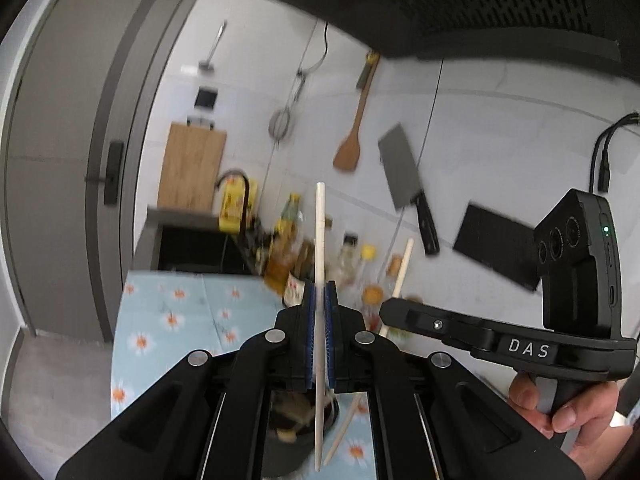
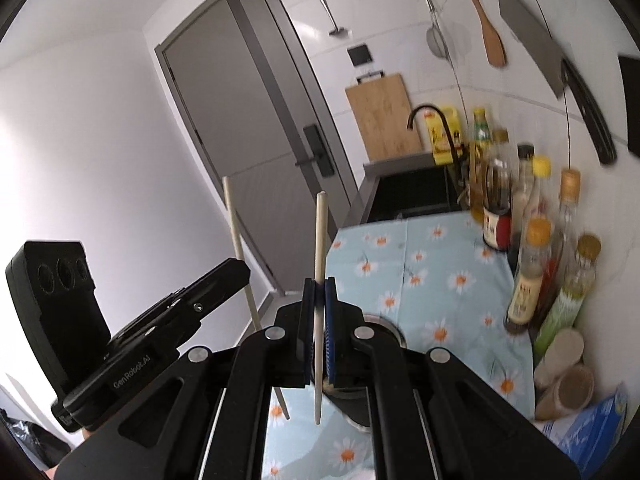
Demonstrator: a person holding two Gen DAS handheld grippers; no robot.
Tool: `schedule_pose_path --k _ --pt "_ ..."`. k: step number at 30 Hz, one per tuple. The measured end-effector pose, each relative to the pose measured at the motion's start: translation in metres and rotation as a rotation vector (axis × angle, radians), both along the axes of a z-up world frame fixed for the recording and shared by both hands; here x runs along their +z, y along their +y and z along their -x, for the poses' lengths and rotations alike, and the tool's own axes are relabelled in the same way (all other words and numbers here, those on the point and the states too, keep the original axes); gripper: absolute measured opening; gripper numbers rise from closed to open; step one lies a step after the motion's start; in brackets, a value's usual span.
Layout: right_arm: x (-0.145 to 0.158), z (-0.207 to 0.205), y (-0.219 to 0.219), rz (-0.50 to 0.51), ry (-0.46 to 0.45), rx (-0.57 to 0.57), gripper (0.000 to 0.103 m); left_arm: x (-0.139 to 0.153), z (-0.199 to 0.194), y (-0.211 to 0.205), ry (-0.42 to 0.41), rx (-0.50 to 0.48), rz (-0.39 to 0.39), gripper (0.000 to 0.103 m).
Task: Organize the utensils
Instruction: 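Lift both chopsticks and carry them above the black holder, then drop both chopsticks into the black holder by opening both tools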
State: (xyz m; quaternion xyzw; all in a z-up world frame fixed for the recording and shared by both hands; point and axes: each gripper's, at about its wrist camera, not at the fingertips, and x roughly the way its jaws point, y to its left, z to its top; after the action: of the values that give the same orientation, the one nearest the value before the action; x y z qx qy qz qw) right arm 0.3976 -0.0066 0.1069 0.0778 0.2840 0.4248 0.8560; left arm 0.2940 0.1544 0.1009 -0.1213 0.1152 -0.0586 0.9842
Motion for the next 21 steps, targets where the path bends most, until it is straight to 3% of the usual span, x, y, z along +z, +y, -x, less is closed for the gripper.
schedule_pose_path --k 10,15,21 --pt "0.015 -0.026 0.023 0.007 -0.075 -0.038 0.006 0.005 -0.030 0.024 -0.102 0.024 0.012 0.004" --pt "0.000 -0.041 0.032 0.034 -0.050 -0.055 0.006 -0.017 -0.042 0.031 -0.089 0.025 0.053 0.004" --pt "-0.019 -0.047 0.040 0.062 -0.019 -0.050 0.006 -0.040 -0.054 0.030 -0.039 0.024 0.038 0.004"
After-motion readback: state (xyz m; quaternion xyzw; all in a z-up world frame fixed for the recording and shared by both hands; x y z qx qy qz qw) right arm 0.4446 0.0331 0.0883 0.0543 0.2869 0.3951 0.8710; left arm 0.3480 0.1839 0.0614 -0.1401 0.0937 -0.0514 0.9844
